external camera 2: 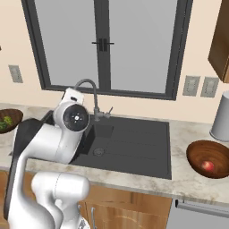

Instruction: Pick the broccolis from the sink and place them in one bowl. Place the peach in the other bowl. Then turn off the sink faucet.

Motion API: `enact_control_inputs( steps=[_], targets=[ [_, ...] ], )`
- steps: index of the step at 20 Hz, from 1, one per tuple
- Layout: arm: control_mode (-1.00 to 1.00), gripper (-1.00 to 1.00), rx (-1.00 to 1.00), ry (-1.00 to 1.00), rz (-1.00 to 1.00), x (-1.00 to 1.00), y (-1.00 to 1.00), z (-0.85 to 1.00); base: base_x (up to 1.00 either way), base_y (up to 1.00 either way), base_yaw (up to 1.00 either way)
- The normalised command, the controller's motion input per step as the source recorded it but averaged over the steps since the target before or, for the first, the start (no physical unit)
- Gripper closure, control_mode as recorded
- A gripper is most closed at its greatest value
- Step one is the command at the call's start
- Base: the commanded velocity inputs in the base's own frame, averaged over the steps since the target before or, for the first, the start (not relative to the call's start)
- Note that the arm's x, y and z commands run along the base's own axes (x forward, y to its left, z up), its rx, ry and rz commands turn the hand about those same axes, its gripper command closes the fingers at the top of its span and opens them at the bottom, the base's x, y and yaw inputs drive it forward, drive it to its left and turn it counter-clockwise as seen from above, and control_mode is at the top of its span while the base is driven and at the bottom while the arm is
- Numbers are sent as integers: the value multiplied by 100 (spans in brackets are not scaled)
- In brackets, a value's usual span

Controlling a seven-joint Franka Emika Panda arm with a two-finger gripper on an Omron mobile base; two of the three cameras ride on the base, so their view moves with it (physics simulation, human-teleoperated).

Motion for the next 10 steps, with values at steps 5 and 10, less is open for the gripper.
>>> enact_control_inputs(
  steps=[5,10],
  targets=[
    [-100,-100,12,-2,-18,8,-34,-25,0,0,0],
    [-100,-100,12,18,-2,16,-27,-15,0,0,0]
  ],
)
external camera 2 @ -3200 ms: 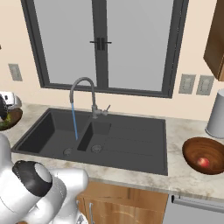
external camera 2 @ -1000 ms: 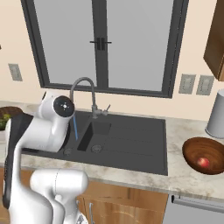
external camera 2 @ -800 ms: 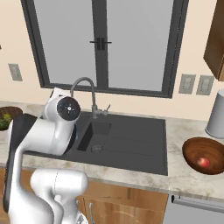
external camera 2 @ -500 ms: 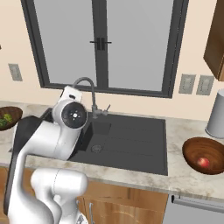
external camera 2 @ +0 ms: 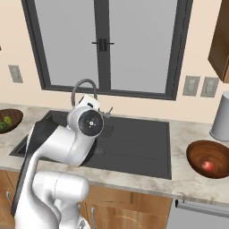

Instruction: Pick the broccolis from the sink and place them in one bowl. Place the peach in the other bowl. Then turn off the sink faucet.

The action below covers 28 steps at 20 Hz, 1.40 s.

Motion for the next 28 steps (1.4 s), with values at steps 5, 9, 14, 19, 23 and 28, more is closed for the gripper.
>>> enact_control_inputs(
  steps=[5,9,14,19,23,28],
  targets=[
    [-100,-100,19,22,0,36,-24,-8,0,0,0],
    [-100,-100,23,12,0,40,-13,-25,0,0,0],
    [-100,-100,18,5,0,39,0,-36,0,0,0],
    [-100,-100,16,5,0,40,0,-21,0,0,0],
    [-100,-100,11,5,0,42,0,-9,0,0,0],
    [-100,-100,4,0,0,35,0,-4,0,0,0]
  ],
)
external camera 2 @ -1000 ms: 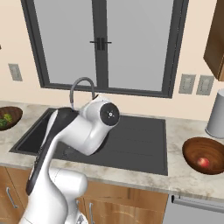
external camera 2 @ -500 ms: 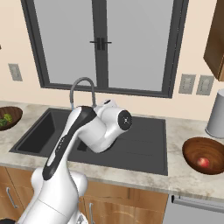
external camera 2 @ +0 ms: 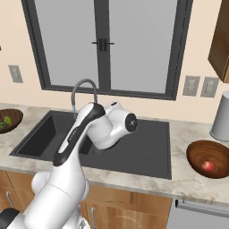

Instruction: Pick the broccolis from the sink and place them in one bowl. Place the peach in the other bowl. Then turn off the sink faucet.

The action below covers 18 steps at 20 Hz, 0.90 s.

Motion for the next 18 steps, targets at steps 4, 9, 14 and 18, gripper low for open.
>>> enact_control_inputs(
  steps=[4,9,14,18],
  targets=[
    [-100,-100,0,0,-10,26,0,-17,0,0,0],
    [-100,-100,0,-2,-16,16,0,-11,0,0,0],
    [-100,-100,0,-2,-12,13,0,-10,0,0,0],
    [-100,-100,0,0,-6,18,-4,-6,0,0,0]
  ],
)
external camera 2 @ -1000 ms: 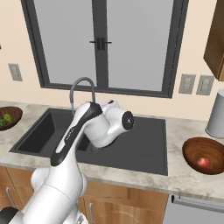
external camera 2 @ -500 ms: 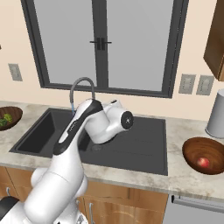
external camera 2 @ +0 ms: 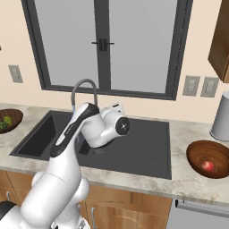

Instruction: Pick the broccolis from the sink and place them in one bowl. Place the peach in the other bowl. Then turn off the sink faucet.

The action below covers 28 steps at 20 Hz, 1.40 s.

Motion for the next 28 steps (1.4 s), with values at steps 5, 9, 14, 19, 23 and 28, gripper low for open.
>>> enact_control_inputs(
  steps=[5,9,14,19,23,28],
  targets=[
    [-100,-100,0,0,0,35,-10,-5,0,0,0],
    [-100,-100,0,0,0,31,-19,-9,0,0,0],
    [-100,-100,0,0,0,15,-6,-16,0,0,0],
    [-100,-100,0,0,-1,16,0,-13,0,0,0],
    [-100,-100,0,0,-1,30,0,-9,0,0,0],
    [-100,-100,0,0,-1,30,0,-7,0,0,0]
  ],
)
